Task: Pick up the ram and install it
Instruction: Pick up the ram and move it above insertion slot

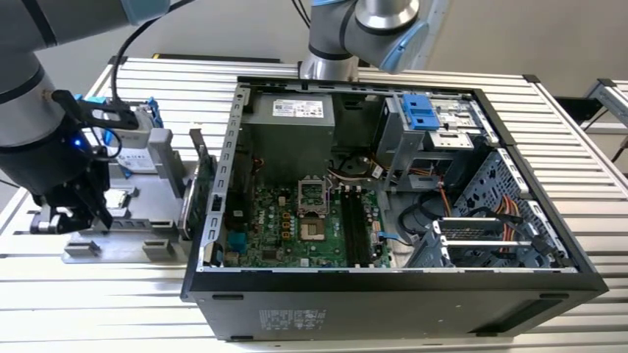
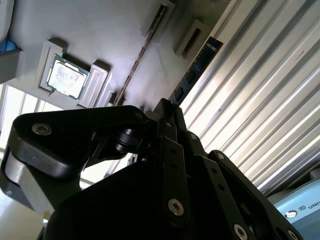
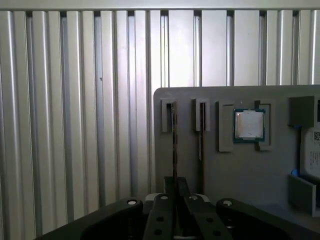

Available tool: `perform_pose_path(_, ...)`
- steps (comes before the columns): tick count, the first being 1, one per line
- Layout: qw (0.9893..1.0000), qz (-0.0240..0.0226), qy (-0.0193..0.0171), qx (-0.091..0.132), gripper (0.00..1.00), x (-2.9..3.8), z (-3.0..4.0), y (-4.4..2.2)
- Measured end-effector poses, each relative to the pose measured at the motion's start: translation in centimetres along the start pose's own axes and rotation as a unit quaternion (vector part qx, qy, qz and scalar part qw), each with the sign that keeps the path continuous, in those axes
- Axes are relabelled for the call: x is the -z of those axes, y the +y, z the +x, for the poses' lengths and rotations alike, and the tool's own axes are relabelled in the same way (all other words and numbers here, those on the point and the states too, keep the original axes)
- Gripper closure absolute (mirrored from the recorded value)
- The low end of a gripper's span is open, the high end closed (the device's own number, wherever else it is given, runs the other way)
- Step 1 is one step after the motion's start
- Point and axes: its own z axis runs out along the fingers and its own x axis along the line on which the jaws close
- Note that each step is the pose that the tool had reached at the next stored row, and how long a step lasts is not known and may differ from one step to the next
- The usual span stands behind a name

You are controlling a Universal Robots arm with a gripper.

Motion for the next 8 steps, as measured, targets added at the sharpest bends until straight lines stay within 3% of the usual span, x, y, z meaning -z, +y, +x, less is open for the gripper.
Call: perform_pose_path(8,1.0000,0.0000,0.0000,0.000,1.00,0.68,-0.01,0.01)
